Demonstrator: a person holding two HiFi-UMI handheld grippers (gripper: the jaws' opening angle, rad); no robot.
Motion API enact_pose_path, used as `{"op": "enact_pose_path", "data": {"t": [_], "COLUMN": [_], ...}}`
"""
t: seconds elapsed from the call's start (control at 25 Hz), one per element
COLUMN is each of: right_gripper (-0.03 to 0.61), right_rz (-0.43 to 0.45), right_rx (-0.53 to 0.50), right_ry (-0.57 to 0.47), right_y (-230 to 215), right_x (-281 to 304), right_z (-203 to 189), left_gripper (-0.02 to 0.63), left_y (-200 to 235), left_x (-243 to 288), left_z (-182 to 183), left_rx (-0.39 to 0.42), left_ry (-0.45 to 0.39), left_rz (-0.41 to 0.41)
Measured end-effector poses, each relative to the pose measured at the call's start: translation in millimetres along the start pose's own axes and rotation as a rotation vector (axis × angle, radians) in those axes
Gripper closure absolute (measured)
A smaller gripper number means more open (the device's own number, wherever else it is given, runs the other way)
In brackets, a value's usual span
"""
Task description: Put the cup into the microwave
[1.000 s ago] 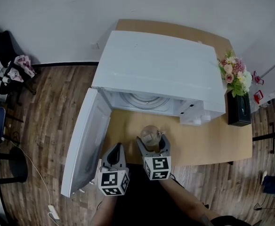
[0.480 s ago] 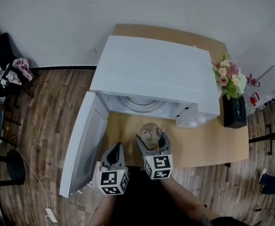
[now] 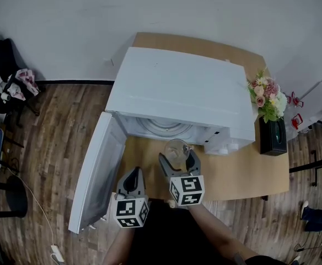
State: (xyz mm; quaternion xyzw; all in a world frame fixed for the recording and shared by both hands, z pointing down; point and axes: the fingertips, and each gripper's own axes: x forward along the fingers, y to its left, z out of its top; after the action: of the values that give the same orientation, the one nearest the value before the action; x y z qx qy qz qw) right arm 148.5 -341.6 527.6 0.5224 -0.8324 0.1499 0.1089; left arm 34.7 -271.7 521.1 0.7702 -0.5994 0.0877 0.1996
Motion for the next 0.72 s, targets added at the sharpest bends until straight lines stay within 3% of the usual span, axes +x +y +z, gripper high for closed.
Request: {"op": "enact_pose_path", "data": {"t": [0.72], "right_gripper": [0.233], "right_rz": [-0.007], "right_rx": [-0.016], "right_ry": [-0.060], "right_y": [-20], "right_x": [43], "right_z": [51], "left_gripper": [0.607], "left_y": [-2], "left_x": [11], "left_z": [9], "left_rx": [0.006], "left_ry": [-0.007], "left_rz": [-0.014]}}
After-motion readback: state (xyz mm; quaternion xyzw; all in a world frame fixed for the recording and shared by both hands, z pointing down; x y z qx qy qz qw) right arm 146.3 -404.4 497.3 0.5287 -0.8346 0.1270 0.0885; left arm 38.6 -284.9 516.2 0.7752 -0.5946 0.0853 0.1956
